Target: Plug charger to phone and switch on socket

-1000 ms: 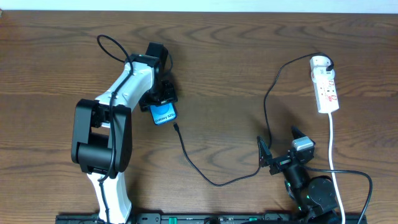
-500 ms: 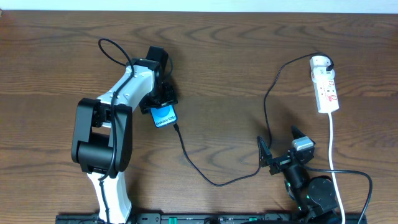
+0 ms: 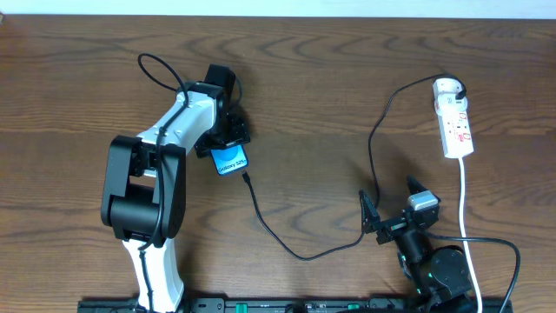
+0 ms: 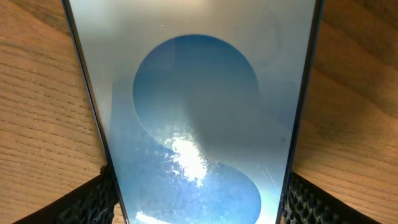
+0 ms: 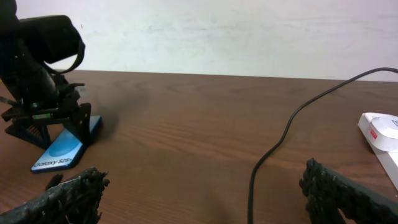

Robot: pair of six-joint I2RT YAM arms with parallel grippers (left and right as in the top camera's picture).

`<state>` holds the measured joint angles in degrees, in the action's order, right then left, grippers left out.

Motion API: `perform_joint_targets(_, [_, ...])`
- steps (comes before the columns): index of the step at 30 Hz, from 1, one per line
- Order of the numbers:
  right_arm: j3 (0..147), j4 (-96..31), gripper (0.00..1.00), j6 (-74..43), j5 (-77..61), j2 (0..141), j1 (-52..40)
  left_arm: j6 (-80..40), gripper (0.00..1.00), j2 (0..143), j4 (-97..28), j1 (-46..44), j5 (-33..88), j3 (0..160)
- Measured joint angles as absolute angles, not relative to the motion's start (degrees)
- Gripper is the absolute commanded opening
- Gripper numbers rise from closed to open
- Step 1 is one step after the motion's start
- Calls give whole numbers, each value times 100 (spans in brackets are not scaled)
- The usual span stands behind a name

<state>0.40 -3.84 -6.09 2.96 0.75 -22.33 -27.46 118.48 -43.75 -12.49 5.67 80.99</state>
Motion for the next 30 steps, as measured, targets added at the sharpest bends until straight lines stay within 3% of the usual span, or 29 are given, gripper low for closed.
perform_joint_targets(5, [40, -384, 99, -609, 296, 75, -2233, -2808, 83, 11872, -4372, -1249, 561, 8108])
perform_joint_targets(8, [40, -384, 99, -609, 296, 75, -2233, -2838, 88, 11883, -4386, -1247, 567, 8128])
perform_joint_targets(30, [40, -384, 99, -609, 296, 75, -2233, -2851, 89, 12079, -4215, -1247, 130, 8342])
